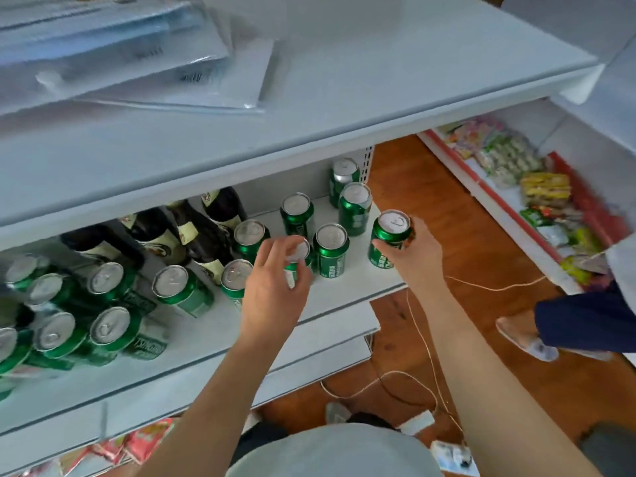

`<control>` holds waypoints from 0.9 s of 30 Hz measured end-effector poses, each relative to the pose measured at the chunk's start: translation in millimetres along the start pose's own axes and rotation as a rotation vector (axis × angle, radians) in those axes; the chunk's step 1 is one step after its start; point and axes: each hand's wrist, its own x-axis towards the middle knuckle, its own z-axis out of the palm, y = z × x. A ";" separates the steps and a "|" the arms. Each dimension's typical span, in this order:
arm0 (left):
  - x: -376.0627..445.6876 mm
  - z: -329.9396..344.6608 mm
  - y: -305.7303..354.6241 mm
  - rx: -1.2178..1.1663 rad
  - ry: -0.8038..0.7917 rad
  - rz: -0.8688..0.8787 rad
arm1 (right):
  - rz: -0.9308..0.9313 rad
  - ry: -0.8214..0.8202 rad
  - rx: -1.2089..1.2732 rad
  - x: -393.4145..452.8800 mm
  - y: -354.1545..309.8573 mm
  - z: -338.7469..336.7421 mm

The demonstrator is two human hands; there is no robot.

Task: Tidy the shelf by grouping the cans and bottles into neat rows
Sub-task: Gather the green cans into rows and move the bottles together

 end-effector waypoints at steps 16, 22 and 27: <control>-36.9 -24.8 6.6 -0.445 -0.195 -0.349 | -0.369 -0.536 0.333 -91.0 -98.2 -9.5; -89.4 -99.5 -32.4 -0.592 0.010 -0.592 | -0.516 -0.878 0.336 -127.4 -150.4 55.6; -137.3 -175.0 -78.1 -0.552 0.170 -0.665 | -0.575 -1.078 0.321 -187.2 -203.1 120.2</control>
